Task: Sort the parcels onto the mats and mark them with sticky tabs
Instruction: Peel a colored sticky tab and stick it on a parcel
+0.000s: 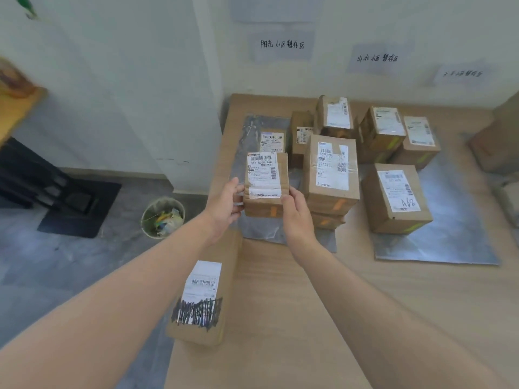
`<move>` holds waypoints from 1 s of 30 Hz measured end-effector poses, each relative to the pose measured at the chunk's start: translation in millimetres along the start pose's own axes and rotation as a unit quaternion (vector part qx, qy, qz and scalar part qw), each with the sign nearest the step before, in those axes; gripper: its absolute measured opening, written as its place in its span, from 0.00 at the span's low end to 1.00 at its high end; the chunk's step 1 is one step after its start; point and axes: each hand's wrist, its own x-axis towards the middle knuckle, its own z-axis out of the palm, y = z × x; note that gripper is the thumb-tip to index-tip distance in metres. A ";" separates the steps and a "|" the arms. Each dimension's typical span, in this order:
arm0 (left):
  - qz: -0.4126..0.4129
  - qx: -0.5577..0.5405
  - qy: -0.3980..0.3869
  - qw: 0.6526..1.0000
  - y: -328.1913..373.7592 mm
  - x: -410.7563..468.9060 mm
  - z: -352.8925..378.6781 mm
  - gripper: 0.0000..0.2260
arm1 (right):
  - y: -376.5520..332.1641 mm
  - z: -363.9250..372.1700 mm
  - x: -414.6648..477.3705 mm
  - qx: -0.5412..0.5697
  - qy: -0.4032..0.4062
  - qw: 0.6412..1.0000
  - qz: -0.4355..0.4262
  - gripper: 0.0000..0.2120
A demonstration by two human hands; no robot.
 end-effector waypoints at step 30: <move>0.022 0.021 -0.022 0.999 11.3 -53.7 2.5 0.30 | -19.1 -3.5 -44.0 -0.008 0.029 1.000 -0.001 0.18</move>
